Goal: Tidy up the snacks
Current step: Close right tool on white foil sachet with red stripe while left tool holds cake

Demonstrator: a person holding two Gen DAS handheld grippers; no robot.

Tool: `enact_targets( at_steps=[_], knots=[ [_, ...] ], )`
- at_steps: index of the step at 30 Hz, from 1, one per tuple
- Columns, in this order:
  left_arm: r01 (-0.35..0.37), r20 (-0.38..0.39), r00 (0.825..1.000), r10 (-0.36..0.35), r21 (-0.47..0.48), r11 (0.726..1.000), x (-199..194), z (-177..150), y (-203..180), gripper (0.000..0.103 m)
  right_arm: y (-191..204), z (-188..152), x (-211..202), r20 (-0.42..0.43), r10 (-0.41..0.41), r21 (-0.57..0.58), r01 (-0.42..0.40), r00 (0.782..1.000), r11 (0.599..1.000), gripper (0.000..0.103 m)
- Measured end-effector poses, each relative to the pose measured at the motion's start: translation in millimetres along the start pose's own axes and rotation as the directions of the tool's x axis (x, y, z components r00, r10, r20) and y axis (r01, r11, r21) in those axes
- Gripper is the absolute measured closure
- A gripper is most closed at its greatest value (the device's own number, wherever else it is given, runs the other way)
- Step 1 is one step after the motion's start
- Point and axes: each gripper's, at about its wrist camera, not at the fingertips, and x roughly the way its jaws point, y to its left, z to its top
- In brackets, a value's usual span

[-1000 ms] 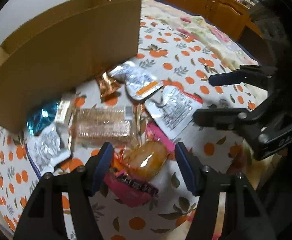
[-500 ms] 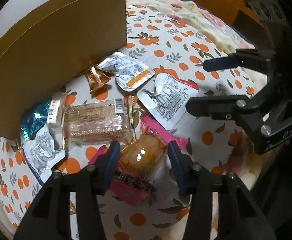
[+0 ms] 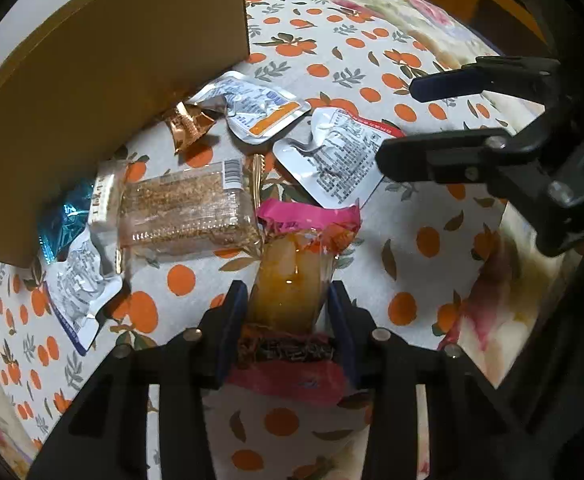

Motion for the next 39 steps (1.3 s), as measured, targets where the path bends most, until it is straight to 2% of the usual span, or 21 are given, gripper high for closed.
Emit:
enact_targets(
  at_steps=[8, 15, 20, 25, 27, 31, 37, 38, 39],
  knots=[
    [0.061, 0.06, 0.997, -0.056, -0.096, 0.994, -28, -5, 14, 0.065, -2, -1, 15, -0.041, 0.038, 0.015, -0.038, 0.998, 0.999, 0.01],
    [0.067, 0.144, 0.989, -0.043, -0.163, 0.984, -65, -13, 24, 0.065, -2, 2, 33, -0.066, 0.048, 0.015, -0.047, 0.997, 0.999, 0.011],
    [0.071, 0.183, 0.982, -0.036, -0.186, 0.98, -80, -15, 28, 0.065, 4, 5, 43, -0.057, 0.007, -0.035, -0.009, 0.998, 0.999, 0.01],
    [0.075, 0.189, 0.981, -0.035, -0.21, 0.975, -80, -15, 36, 0.065, 16, 4, 51, -0.044, -0.086, -0.11, 0.081, 0.995, 0.991, 0.01],
    [0.073, 0.193, 0.981, -0.032, -0.211, 0.975, -81, -14, 38, 0.065, 20, 3, 54, -0.041, -0.102, -0.135, 0.095, 0.994, 0.986, 0.004],
    [0.07, 0.201, 0.979, -0.027, -0.211, 0.975, -81, -13, 38, 0.065, 23, 2, 62, -0.029, -0.18, -0.163, 0.173, 0.983, 0.971, 0.003],
    [0.068, 0.205, 0.978, -0.022, -0.22, 0.973, -81, -13, 41, 0.065, 16, 1, 61, -0.032, -0.191, -0.14, 0.184, 0.981, 0.973, 0.001],
    [0.069, 0.206, 0.978, -0.022, -0.22, 0.973, -81, -13, 41, 0.065, 16, 2, 60, -0.034, -0.19, -0.141, 0.184, 0.981, 0.973, 0.003],
    [0.068, 0.208, 0.978, -0.021, -0.22, 0.973, -82, -13, 41, 0.065, 18, 2, 60, -0.034, -0.185, -0.146, 0.178, 0.982, 0.973, 0.009]
  ],
)
